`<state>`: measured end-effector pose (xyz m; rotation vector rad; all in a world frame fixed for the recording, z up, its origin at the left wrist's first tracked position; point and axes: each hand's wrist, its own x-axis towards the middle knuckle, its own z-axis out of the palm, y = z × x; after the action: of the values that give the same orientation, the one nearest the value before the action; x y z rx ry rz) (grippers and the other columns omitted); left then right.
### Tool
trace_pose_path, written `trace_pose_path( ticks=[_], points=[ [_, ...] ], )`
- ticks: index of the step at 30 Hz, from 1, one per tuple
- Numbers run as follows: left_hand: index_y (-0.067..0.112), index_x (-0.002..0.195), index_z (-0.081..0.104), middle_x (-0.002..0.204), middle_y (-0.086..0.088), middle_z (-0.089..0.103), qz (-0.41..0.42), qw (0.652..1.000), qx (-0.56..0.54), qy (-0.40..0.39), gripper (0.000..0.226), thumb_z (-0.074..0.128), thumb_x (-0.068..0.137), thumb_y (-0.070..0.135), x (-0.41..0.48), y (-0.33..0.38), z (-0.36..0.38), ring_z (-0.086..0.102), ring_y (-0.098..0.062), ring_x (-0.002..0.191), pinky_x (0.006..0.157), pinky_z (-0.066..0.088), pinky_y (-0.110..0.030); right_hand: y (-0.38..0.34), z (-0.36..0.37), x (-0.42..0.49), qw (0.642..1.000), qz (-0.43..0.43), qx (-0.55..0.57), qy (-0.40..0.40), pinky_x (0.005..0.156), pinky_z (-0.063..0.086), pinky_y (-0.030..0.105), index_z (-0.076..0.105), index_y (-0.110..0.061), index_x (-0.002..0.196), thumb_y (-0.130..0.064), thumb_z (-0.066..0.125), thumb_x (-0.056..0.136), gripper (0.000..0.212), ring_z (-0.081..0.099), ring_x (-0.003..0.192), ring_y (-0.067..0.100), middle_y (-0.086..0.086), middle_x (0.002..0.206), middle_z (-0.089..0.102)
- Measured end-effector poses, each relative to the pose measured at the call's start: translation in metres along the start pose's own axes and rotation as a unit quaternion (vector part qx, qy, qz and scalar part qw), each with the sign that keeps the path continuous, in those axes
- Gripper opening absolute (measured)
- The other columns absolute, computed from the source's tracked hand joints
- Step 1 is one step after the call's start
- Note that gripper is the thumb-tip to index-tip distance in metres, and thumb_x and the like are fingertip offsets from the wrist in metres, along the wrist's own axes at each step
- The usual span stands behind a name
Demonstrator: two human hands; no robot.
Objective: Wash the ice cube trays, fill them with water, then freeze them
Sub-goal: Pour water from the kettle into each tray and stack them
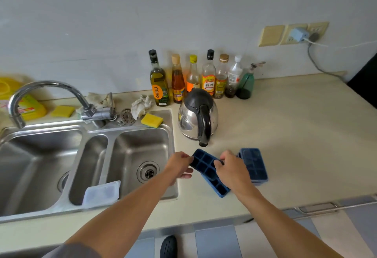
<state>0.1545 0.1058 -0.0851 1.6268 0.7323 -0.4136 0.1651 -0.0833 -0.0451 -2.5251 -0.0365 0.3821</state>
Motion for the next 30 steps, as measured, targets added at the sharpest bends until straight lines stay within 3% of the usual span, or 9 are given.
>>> trace_pose_path(
  ticks=[5, 8, 10, 16, 21, 27, 30],
  points=[
    [0.014, 0.114, 0.065, 0.093, -0.011, 0.075, 0.001, 1.000, -0.009, 0.009, 0.018, 0.060, 0.100, 0.025, -0.003, -0.019, -0.068, 0.073, -0.020, 0.071, 0.063, 0.060, -0.031, -0.042, 0.038, 0.009, 0.995, -0.095, 0.041, -0.008, 0.071, 0.044, 0.034, 0.058, -0.019, 0.105, -0.027, 0.058, 0.097, 0.012, 0.060, 0.087, 0.019, -0.002, 0.098, 0.064],
    [0.019, 0.117, 0.065, 0.088, -0.011, 0.076, -0.010, 1.000, 0.023, -0.008, 0.017, 0.058, 0.101, 0.025, -0.001, -0.030, -0.111, 0.074, -0.021, 0.072, 0.065, 0.060, -0.032, -0.069, 0.072, 0.014, 0.991, -0.107, 0.067, -0.039, 0.085, 0.050, 0.039, 0.059, -0.015, 0.115, -0.025, 0.058, 0.097, 0.021, 0.059, 0.096, 0.021, 0.002, 0.107, 0.061],
    [0.017, 0.117, 0.067, 0.093, -0.016, 0.077, -0.027, 0.999, 0.041, -0.008, 0.019, 0.058, 0.102, 0.024, 0.007, -0.036, -0.141, 0.075, -0.023, 0.076, 0.065, 0.062, -0.032, -0.088, 0.097, 0.021, 0.990, -0.101, 0.077, -0.056, 0.086, 0.052, 0.038, 0.056, -0.015, 0.118, -0.026, 0.058, 0.098, 0.022, 0.059, 0.097, 0.020, 0.001, 0.108, 0.060],
    [0.009, 0.119, 0.065, 0.099, -0.017, 0.074, -0.085, 0.996, 0.024, 0.004, 0.020, 0.056, 0.103, 0.017, 0.053, -0.060, -0.215, 0.072, -0.022, 0.078, 0.082, 0.063, -0.040, -0.136, 0.180, 0.051, 0.986, -0.028, 0.139, -0.086, 0.058, 0.042, 0.013, 0.052, -0.018, 0.108, -0.020, 0.059, 0.098, 0.012, 0.059, 0.085, 0.007, -0.002, 0.102, 0.062],
    [0.007, 0.121, 0.062, 0.103, -0.017, 0.072, -0.128, 0.990, 0.058, -0.035, 0.022, 0.054, 0.101, 0.009, 0.100, -0.081, -0.241, 0.069, -0.026, 0.083, 0.083, 0.063, -0.040, -0.144, 0.236, 0.079, 0.983, 0.039, 0.145, -0.111, 0.061, 0.035, 0.013, 0.051, -0.016, 0.132, -0.024, 0.058, 0.100, 0.034, 0.056, 0.092, 0.009, -0.008, 0.109, 0.056],
    [0.005, 0.119, 0.061, 0.110, -0.015, 0.069, -0.134, 0.984, 0.112, -0.043, 0.022, 0.053, 0.100, 0.013, 0.143, -0.106, -0.229, 0.068, -0.026, 0.096, 0.077, 0.062, -0.038, -0.128, 0.279, 0.094, 0.964, 0.130, 0.179, -0.146, 0.061, 0.037, 0.014, 0.050, -0.017, 0.134, -0.020, 0.058, 0.100, 0.035, 0.053, 0.083, -0.004, -0.008, 0.105, 0.056],
    [0.001, 0.119, 0.063, 0.113, -0.019, 0.070, -0.142, 0.982, 0.124, -0.024, 0.026, 0.054, 0.099, 0.015, 0.160, -0.117, -0.223, 0.069, -0.032, 0.102, 0.089, 0.060, -0.042, -0.119, 0.294, 0.101, 0.955, 0.148, 0.195, -0.166, 0.065, 0.040, 0.017, 0.053, -0.019, 0.127, -0.011, 0.056, 0.099, 0.030, 0.056, 0.090, 0.000, -0.003, 0.112, 0.061]
  ],
)
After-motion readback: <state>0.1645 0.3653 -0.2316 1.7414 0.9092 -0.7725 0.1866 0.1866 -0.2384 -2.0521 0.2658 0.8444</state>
